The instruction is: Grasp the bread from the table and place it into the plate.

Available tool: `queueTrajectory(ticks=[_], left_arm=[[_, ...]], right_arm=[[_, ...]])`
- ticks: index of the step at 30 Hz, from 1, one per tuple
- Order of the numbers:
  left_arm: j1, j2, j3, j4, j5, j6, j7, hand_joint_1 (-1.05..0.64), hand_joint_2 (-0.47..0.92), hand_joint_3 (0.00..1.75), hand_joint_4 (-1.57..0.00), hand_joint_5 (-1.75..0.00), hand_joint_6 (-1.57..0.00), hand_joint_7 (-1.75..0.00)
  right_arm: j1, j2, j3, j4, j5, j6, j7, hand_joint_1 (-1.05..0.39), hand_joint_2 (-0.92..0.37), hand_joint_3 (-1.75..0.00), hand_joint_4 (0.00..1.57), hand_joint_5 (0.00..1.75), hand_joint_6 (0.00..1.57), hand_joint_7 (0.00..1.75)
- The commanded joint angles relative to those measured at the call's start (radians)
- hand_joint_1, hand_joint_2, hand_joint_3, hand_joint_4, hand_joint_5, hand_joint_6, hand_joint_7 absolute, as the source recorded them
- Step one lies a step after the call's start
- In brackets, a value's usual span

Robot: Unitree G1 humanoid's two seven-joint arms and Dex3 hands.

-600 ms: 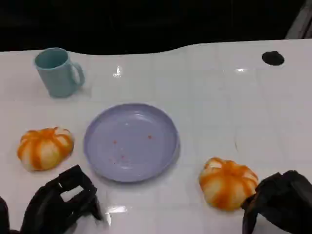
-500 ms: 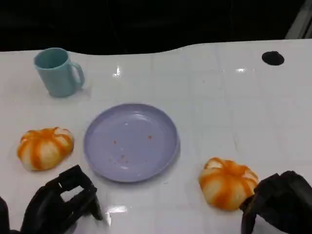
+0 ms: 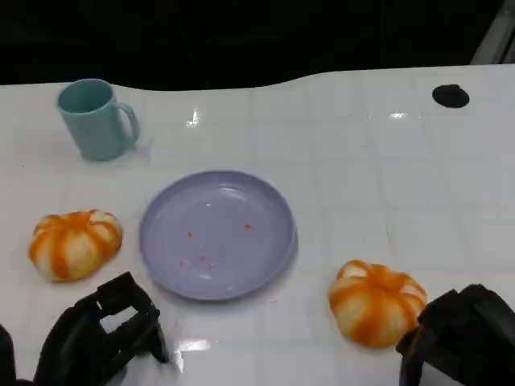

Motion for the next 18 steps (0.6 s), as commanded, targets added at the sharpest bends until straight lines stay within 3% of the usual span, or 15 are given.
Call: queueTrajectory(ticks=[1, 14, 17, 18], left_arm=[[0.017, 0.018, 0.009, 0.017, 0.004, 0.009, 0.001, -0.51, 0.92, 0.15, -0.79, -1.69, -0.71, -1.41], [0.019, 0.015, 0.006, 0.014, 0.006, 0.011, 0.007, -0.51, 0.92, 0.15, -0.79, -1.69, -0.72, -1.41], [0.019, 0.014, 0.006, 0.014, 0.005, 0.011, 0.006, -0.50, 0.92, 0.15, -0.79, -1.70, -0.71, -1.41], [0.020, 0.013, 0.005, 0.010, 0.007, 0.014, 0.010, -0.50, 0.92, 0.14, -0.78, -1.70, -0.71, -1.41]], right_arm=[[0.000, -0.023, 0.004, -0.011, 0.004, 0.018, 0.014, -1.00, -0.71, 0.00, 1.57, 0.75, 1.57, 0.42], [0.008, -0.006, -0.001, -0.022, 0.008, -0.012, 0.017, -0.99, -0.73, -0.02, 1.57, 0.68, 1.57, 0.36], [0.009, 0.004, -0.004, -0.028, 0.024, -0.023, 0.018, -0.99, -0.74, -0.02, 1.57, 0.65, 1.57, 0.32], [0.010, 0.013, -0.006, -0.035, 0.037, -0.025, 0.018, -1.00, -0.75, -0.01, 1.56, 0.57, 1.57, 0.22]])
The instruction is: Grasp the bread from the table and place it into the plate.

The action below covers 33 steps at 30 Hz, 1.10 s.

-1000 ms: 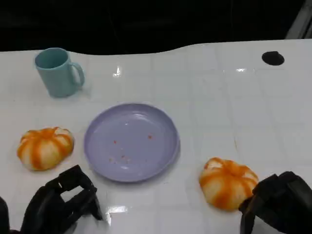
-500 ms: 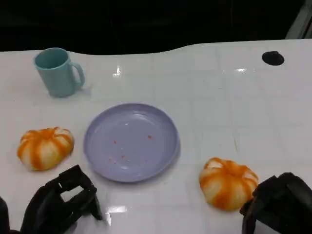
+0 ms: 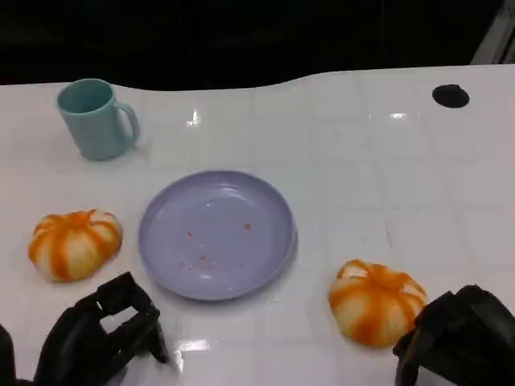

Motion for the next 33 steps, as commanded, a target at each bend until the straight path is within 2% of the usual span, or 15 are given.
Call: queueTrajectory(ticks=[1, 2, 5, 8, 9, 10, 12, 14, 16, 20, 24, 27, 31, 33], left_arm=[[0.022, 0.012, 0.005, 0.007, 0.007, 0.015, 0.014, -0.51, 0.92, 0.14, -0.78, -1.70, -0.72, -1.41], [0.023, 0.011, 0.004, 0.004, 0.008, 0.017, 0.016, -0.51, 0.92, 0.14, -0.78, -1.70, -0.72, -1.41], [0.023, 0.010, 0.002, 0.002, 0.010, 0.014, 0.018, -0.51, 0.92, 0.14, -0.78, -1.70, -0.72, -1.41], [0.022, 0.009, 0.001, 0.000, 0.010, 0.016, 0.017, -0.52, 0.92, 0.14, -0.78, -1.71, -0.72, -1.41], [0.021, 0.008, 0.001, 0.002, 0.009, 0.015, 0.014, -0.52, 0.92, 0.14, -0.78, -1.71, -0.72, -1.41], [0.019, 0.009, 0.001, 0.005, 0.009, 0.012, 0.011, -0.51, 0.92, 0.14, -0.78, -1.71, -0.72, -1.41], [0.015, 0.009, 0.001, 0.012, 0.009, 0.009, 0.007, -0.51, 0.92, 0.15, -0.78, -1.70, -0.71, -1.41], [0.013, 0.009, 0.001, 0.017, 0.008, 0.009, 0.004, -0.51, 0.92, 0.15, -0.78, -1.70, -0.71, -1.42], [0.012, 0.008, 0.001, 0.019, 0.012, 0.003, 0.009, -0.52, 0.92, 0.15, -0.78, -1.70, -0.72, -1.42], [0.013, 0.008, 0.000, 0.016, 0.013, 0.000, 0.014, -0.52, 0.92, 0.15, -0.78, -1.70, -0.72, -1.42], [0.013, 0.009, 0.002, 0.013, 0.007, 0.014, 0.014, -0.52, 0.92, 0.14, -0.78, -1.70, -0.71, -1.43], [0.014, 0.008, 0.003, 0.012, 0.006, 0.013, 0.012, -0.52, 0.92, 0.14, -0.78, -1.70, -0.71, -1.43], [0.017, 0.009, 0.002, 0.011, 0.011, 0.008, 0.014, -0.52, 0.92, 0.14, -0.79, -1.71, -0.71, -1.43], [0.018, 0.010, 0.001, 0.012, 0.014, 0.003, 0.015, -0.52, 0.92, 0.14, -0.79, -1.71, -0.71, -1.44]], right_arm=[[0.010, 0.021, -0.017, -0.024, 0.044, -0.020, -0.003, -0.99, -0.75, -0.01, 1.56, 0.53, 1.57, 0.16], [0.009, 0.029, -0.020, -0.026, 0.046, -0.035, -0.005, -0.99, -0.75, -0.01, 1.55, 0.50, 1.57, 0.13], [-0.001, 0.040, -0.022, -0.012, 0.009, -0.140, -0.010, -0.95, -0.79, -0.02, 1.38, 0.39, 1.44, 0.03], [-0.011, 0.017, -0.013, 0.001, -0.063, -0.225, -0.032, -0.98, -0.85, -0.03, 1.23, 0.33, 1.29, 0.00], [-0.015, 0.005, -0.009, 0.004, -0.097, -0.259, -0.043, -0.99, -0.88, -0.02, 1.13, 0.32, 1.19, 0.00], [-0.019, -0.007, -0.005, 0.007, -0.136, -0.294, -0.058, -0.99, -0.90, -0.02, 1.00, 0.40, 1.11, 0.00], [-0.026, -0.026, -0.001, 0.009, -0.212, -0.357, -0.098, -1.00, -0.92, -0.02, 0.68, 0.73, 0.99, 0.00], [-0.031, -0.041, 0.005, 0.007, -0.264, -0.395, -0.136, -1.01, -0.92, -0.03, 0.47, 0.93, 0.90, 0.00], [-0.039, -0.053, 0.008, 0.017, -0.320, -0.445, -0.182, -1.01, -0.92, -0.05, 0.32, 1.05, 0.82, 0.00], [-0.050, -0.086, 0.009, 0.027, -0.472, -0.516, -0.298, -1.00, -0.92, -0.13, 0.05, 1.14, 0.62, 0.00], [-0.058, -0.110, 0.014, 0.010, -0.624, -0.529, -0.430, -1.02, -0.92, -0.18, 0.00, 0.93, 0.46, 0.01], [-0.061, -0.125, 0.014, -0.033, -0.777, -0.508, -0.552, -1.03, -0.92, -0.23, 0.00, 0.72, 0.34, 0.01], [-0.060, -0.146, 0.029, -0.109, -0.961, -0.444, -0.689, -1.05, -0.92, -0.31, 0.00, 0.27, 0.15, 0.01], [-0.060, -0.157, 0.046, -0.135, -1.015, -0.407, -0.728, -1.04, -0.92, -0.32, 0.00, 0.13, 0.11, 0.02]])
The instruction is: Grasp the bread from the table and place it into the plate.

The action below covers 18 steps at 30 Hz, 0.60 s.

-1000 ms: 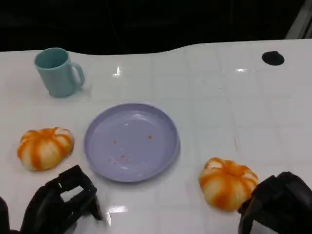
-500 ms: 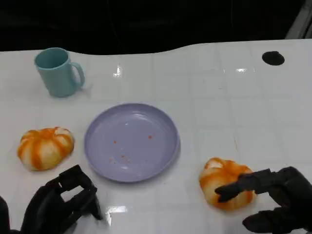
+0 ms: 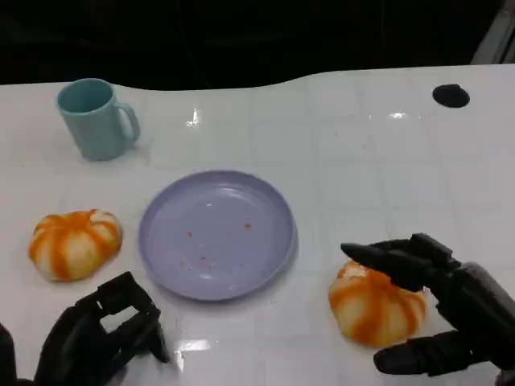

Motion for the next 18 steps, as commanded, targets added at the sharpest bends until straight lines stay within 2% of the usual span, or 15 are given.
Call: queueTrajectory(ticks=[1, 10, 18], left_arm=[[0.018, 0.010, 0.003, 0.012, 0.010, 0.007, 0.011, -0.52, 0.92, 0.14, -0.79, -1.71, -0.71, -1.44], [0.018, 0.009, 0.003, 0.010, 0.008, 0.010, 0.013, -0.52, 0.92, 0.15, -0.79, -1.70, -0.71, -1.43], [0.017, 0.010, 0.005, 0.019, 0.007, -0.001, 0.007, -0.51, 0.92, 0.16, -0.79, -1.70, -0.72, -1.42]], right_arm=[[-0.007, -0.040, 0.030, -0.066, -0.113, 0.078, -0.095, -1.05, -0.92, -0.33, 0.00, 0.06, 0.09, 0.02], [-0.019, -0.086, 0.129, -0.126, -0.243, 0.246, -0.168, -1.05, -0.92, -0.28, 0.00, 0.00, 0.06, 0.03], [-0.003, -0.120, 0.208, -0.194, -0.286, 0.392, -0.139, -1.05, -0.92, -0.25, 0.00, 0.00, 0.08, 0.07]])
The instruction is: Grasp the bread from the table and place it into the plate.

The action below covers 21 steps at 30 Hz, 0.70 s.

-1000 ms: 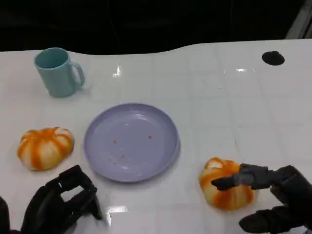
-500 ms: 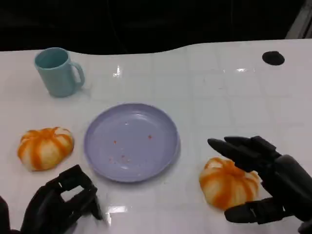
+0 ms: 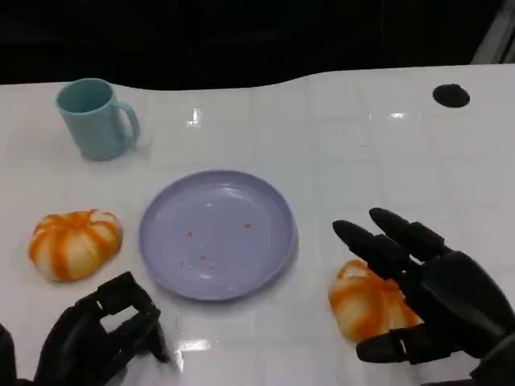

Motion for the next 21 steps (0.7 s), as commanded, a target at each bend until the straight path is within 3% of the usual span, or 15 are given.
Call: queueTrajectory(ticks=[1, 7, 8, 10, 21], left_arm=[[0.018, 0.010, 0.004, 0.016, 0.009, 0.005, 0.008, -0.52, 0.92, 0.16, -0.79, -1.70, -0.71, -1.42], [0.017, 0.011, 0.004, 0.015, 0.005, 0.009, 0.003, -0.51, 0.92, 0.16, -0.78, -1.70, -0.71, -1.43], [0.017, 0.011, 0.004, 0.014, 0.005, 0.008, 0.003, -0.51, 0.92, 0.16, -0.78, -1.70, -0.71, -1.43], [0.018, 0.011, 0.004, 0.013, 0.006, 0.009, 0.006, -0.51, 0.92, 0.16, -0.78, -1.70, -0.71, -1.43], [0.020, 0.011, 0.004, 0.011, 0.007, 0.007, 0.008, -0.52, 0.92, 0.16, -0.79, -1.69, -0.71, -1.42]], right_arm=[[0.016, -0.038, 0.036, -0.059, -0.040, 0.080, 0.016, -1.05, -0.92, -0.25, 0.00, 0.00, 0.08, 0.07], [0.030, -0.063, 0.077, -0.120, -0.079, 0.162, 0.030, -1.05, -0.91, -0.25, 0.00, 0.00, 0.06, 0.11], [0.030, -0.065, 0.082, -0.125, -0.084, 0.174, 0.031, -1.05, -0.90, -0.24, 0.00, 0.00, 0.02, 0.25], [0.025, -0.071, 0.095, -0.122, -0.092, 0.194, 0.031, -1.05, -0.89, -0.23, 0.00, 0.00, 0.00, 0.35], [-0.036, -0.071, 0.159, -0.031, -0.109, 0.256, 0.001, -1.05, -0.86, -0.22, 0.00, 0.00, 0.00, 0.44]])
